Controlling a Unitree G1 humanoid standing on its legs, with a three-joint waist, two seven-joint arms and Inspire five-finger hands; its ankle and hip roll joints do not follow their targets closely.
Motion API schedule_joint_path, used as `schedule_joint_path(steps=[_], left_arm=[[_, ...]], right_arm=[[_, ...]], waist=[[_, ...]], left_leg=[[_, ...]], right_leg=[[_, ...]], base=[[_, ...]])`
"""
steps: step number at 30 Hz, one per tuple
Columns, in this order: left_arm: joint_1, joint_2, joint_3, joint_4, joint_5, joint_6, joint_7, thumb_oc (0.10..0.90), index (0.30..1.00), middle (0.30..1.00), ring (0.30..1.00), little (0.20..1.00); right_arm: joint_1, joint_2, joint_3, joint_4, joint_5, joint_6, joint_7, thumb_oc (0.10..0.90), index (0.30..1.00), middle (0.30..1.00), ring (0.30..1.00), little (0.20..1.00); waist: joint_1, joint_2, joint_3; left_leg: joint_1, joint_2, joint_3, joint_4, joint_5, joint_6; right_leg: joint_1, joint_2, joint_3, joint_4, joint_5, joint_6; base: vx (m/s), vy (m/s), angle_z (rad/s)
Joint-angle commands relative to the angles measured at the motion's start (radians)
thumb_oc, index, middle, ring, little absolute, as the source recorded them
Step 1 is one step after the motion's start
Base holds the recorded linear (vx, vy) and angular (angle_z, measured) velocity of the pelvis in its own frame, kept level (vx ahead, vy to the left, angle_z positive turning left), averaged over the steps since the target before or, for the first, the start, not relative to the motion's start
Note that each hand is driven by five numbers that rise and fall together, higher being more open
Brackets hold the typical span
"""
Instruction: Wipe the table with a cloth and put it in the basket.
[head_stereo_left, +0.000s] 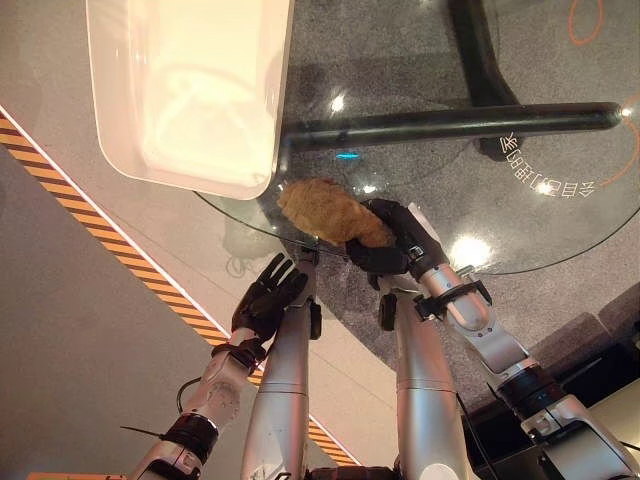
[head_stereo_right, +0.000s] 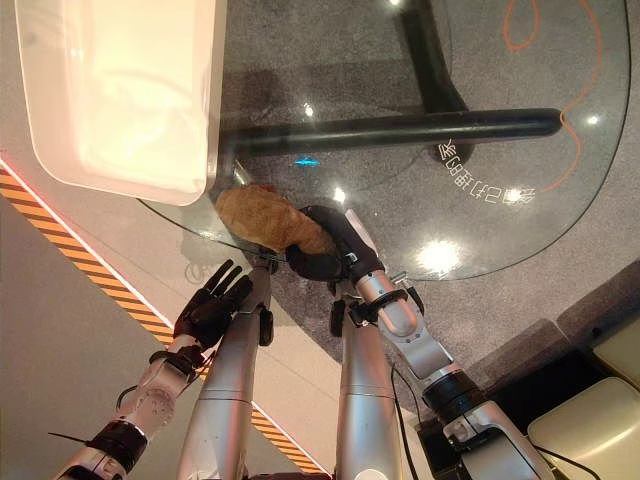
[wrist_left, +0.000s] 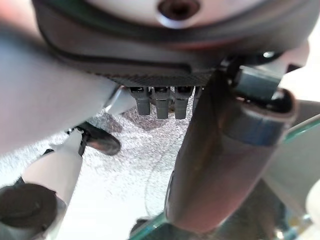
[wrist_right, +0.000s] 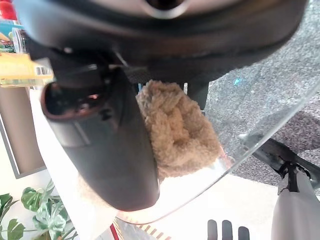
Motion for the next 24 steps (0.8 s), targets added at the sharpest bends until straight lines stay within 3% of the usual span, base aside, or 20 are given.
schedule_joint_path(steps=[1, 7, 14, 17, 22, 24], left_arm=[[0.197, -0.044, -0.032, -0.085, -0.008, 0.022, -0.019, 0.800, 0.900, 0.900, 0.900, 0.900], [0.242, -0.032, 0.021, -0.077, -0.060, 0.039, -0.094, 0.800, 0.900, 0.900, 0.900, 0.900], [0.283, -0.049, 0.054, -0.141, -0.231, 0.086, -0.277, 0.800, 0.900, 0.900, 0.900, 0.900], [0.303, -0.060, 0.066, -0.199, -0.289, 0.145, -0.374, 0.800, 0.900, 0.900, 0.900, 0.900], [0.317, -0.061, 0.065, -0.239, -0.312, 0.204, -0.436, 0.800, 0.900, 0.900, 0.900, 0.900], [0.326, -0.060, 0.071, -0.255, -0.326, 0.246, -0.525, 0.800, 0.900, 0.900, 0.900, 0.900]], right_arm=[[0.080, -0.007, -0.041, -0.180, 0.021, -0.125, 0.027, 0.100, 0.300, 0.300, 0.300, 0.200], [0.105, -0.015, -0.078, -0.190, 0.024, -0.134, 0.030, 0.100, 0.300, 0.300, 0.300, 0.200], [0.130, -0.004, -0.104, -0.201, 0.012, -0.133, 0.026, 0.100, 0.300, 0.300, 0.300, 0.200], [0.146, 0.002, -0.119, -0.207, 0.003, -0.140, 0.023, 0.100, 0.300, 0.300, 0.300, 0.200], [0.149, 0.005, -0.134, -0.224, 0.008, -0.130, 0.018, 0.100, 0.300, 0.300, 0.300, 0.200], [0.151, 0.001, -0.143, -0.238, 0.026, -0.132, 0.022, 0.100, 0.300, 0.300, 0.300, 0.200]], waist=[[0.025, 0.036, -0.018], [0.029, 0.042, -0.018], [0.032, 0.044, -0.018], [0.034, 0.042, -0.018], [0.037, 0.037, -0.018], [0.038, 0.032, -0.018]], left_leg=[[0.007, -0.031, 0.078, 0.254, -0.242, 0.068], [0.033, -0.029, 0.080, 0.253, -0.246, 0.068], [0.075, -0.026, 0.080, 0.242, -0.250, 0.072], [0.103, -0.026, 0.077, 0.234, -0.253, 0.075], [0.137, -0.027, 0.070, 0.220, -0.251, 0.076], [0.154, -0.025, 0.069, 0.216, -0.253, 0.077]], right_leg=[[0.029, 0.059, -0.001, -0.226, 0.199, 0.013], [0.054, 0.062, -0.002, -0.226, 0.189, 0.008], [0.093, 0.063, 0.000, -0.229, 0.181, 0.005], [0.121, 0.063, 0.001, -0.235, 0.179, 0.005], [0.155, 0.063, 0.000, -0.245, 0.180, 0.004], [0.172, 0.064, 0.000, -0.248, 0.178, 0.003]], base=[[0.00, -0.020, 0.06], [0.00, -0.003, 0.04], [-0.01, 0.006, 0.07], [-0.02, -0.003, 0.05], [-0.01, -0.008, 0.01], [0.00, 0.000, 0.00]])
